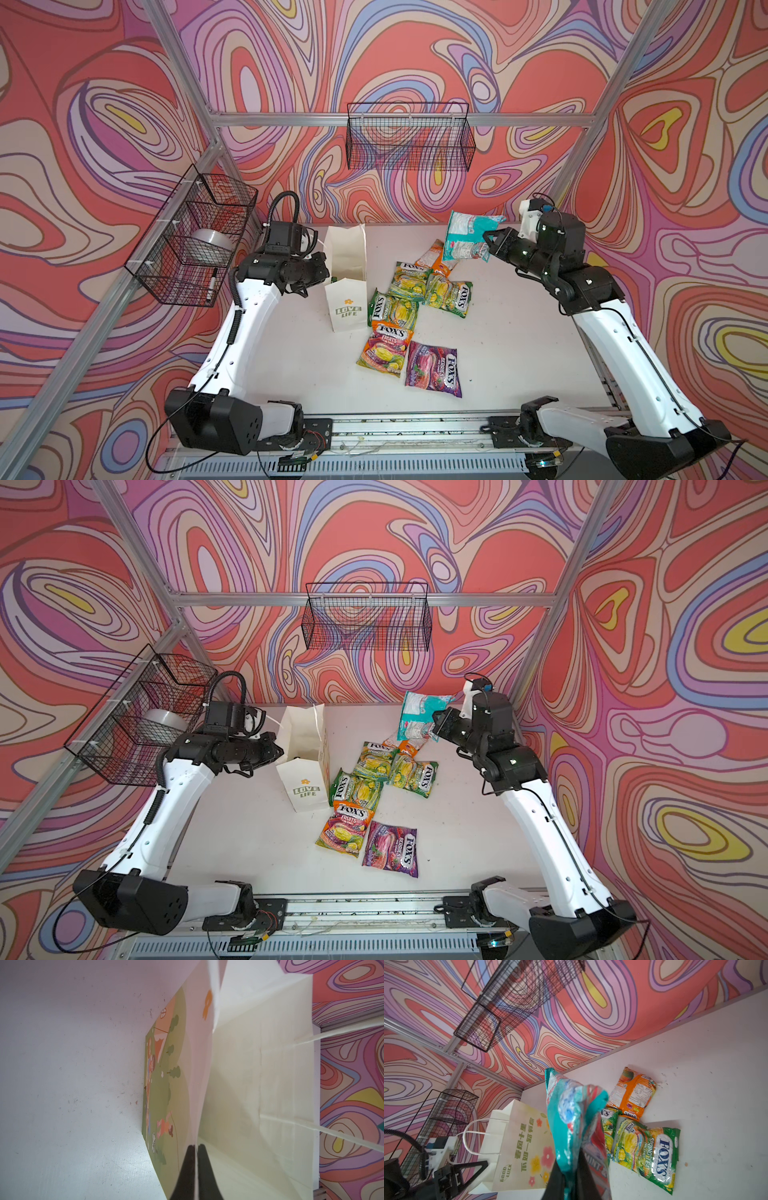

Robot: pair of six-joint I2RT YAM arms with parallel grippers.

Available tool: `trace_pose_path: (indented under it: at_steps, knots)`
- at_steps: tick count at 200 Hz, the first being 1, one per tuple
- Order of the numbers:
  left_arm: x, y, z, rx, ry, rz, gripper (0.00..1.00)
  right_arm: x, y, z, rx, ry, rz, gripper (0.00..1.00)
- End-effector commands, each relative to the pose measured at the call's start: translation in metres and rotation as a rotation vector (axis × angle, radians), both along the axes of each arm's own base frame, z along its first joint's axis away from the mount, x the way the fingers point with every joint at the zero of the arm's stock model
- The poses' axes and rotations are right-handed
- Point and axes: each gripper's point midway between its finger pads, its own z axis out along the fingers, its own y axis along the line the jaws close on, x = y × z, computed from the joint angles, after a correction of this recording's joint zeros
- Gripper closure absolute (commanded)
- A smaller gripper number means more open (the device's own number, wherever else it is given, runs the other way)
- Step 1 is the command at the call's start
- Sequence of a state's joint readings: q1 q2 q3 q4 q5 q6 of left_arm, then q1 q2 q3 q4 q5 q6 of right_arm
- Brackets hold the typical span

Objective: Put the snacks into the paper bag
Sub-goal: 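Lift the teal packet with the right gripper and carry it toward the bag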

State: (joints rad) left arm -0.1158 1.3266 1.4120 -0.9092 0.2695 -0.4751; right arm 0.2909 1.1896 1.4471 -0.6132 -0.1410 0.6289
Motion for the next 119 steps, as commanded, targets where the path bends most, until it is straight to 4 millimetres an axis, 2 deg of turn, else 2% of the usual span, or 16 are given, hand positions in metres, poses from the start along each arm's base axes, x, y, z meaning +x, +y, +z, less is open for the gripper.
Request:
trace_pose_path:
  at_steps: [1, 43, 78, 119]
  knots:
    - [-0.005, 0.001, 0.009, -0.013, -0.025, -0.003, 1.0, 0.001, 0.016, 0.025, -0.019, -0.07, 0.03, 1.0]
    - [-0.005, 0.0, 0.009, -0.014, -0.024, -0.006, 1.0, -0.001, 0.063, 0.067, 0.002, -0.157, 0.144, 1.0]
    - [-0.004, 0.0, 0.008, -0.012, -0.023, -0.005, 1.0, 0.001, 0.109, 0.094, 0.017, -0.208, 0.243, 1.0]
    - [-0.004, 0.0, 0.007, -0.012, -0.018, -0.005, 1.0, 0.001, 0.18, 0.107, 0.003, -0.237, 0.375, 1.0]
